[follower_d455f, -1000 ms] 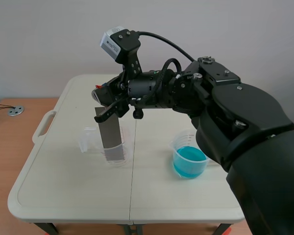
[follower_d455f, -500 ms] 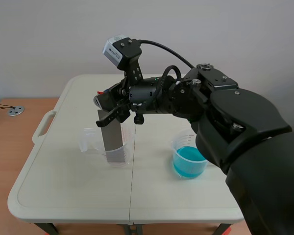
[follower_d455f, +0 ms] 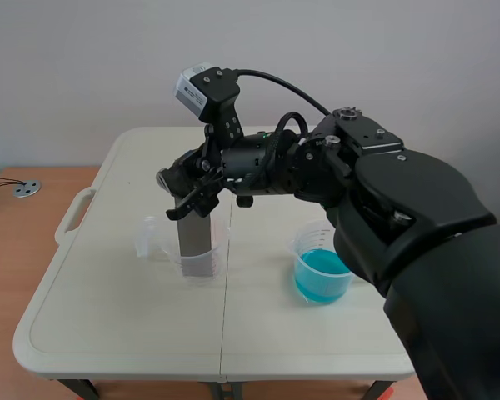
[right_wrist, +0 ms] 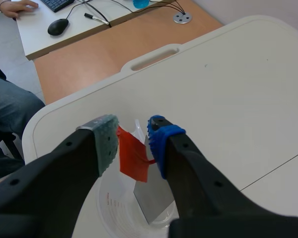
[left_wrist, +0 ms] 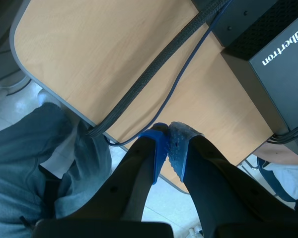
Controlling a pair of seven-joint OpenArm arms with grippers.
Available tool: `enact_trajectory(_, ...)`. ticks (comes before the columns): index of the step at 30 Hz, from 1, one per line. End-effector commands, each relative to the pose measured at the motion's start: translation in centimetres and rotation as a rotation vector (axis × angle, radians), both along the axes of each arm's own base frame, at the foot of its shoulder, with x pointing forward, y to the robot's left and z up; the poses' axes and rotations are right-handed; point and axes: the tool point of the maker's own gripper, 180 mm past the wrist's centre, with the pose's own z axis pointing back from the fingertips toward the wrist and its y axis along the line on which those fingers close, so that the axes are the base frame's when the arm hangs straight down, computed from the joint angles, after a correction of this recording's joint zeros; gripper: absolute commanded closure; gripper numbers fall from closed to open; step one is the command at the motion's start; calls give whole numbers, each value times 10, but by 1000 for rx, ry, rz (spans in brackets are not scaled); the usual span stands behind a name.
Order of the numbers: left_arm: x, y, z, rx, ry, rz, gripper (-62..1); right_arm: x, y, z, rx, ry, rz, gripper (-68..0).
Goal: Hold the metal plate by the orange handle, dip it into the blue solution, take it out and point at it, then put the plate back in the beaker on the left.
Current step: 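Put the plate into the left beaker, then return to the home posture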
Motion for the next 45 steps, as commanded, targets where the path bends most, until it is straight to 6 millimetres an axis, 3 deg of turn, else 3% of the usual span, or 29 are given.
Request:
enact_trajectory(1, 0, -6, 2, -17, -2, 6, -58, 4, 5, 13, 19, -30, 10, -279)
enact_trajectory(7, 0, -6, 2, -17, -2, 6, -292, 5, 5, 16, 36, -38, 7, -445)
enact_trajectory(11, -1, -5, 2, -15, -3, 2, -623, 10, 4, 20, 56, -47, -25, -621)
enact_trajectory(12, -1, -5, 2, -15, -3, 1, -623, 12, 3, 20, 57, -47, -39, -665)
enact_trajectory(22, 0, -5, 2, -10, -9, -18, -623, 26, -12, 25, 75, -82, -114, -663)
enact_trajectory(34, 2, -5, 2, -15, -19, -15, -623, 44, -59, 96, 103, -319, -206, -663)
enact_trajectory(38, 19, 30, 1, 91, -25, 12, -623, 28, -71, 114, 86, -400, -196, -663)
enact_trajectory(42, 75, 85, 11, 227, -165, 109, -623, 9, -86, 113, 50, -428, -219, -663)
enact_trajectory(45, 122, 127, 30, 334, -302, 169, -623, -9, -93, 107, 31, -434, -215, -663)
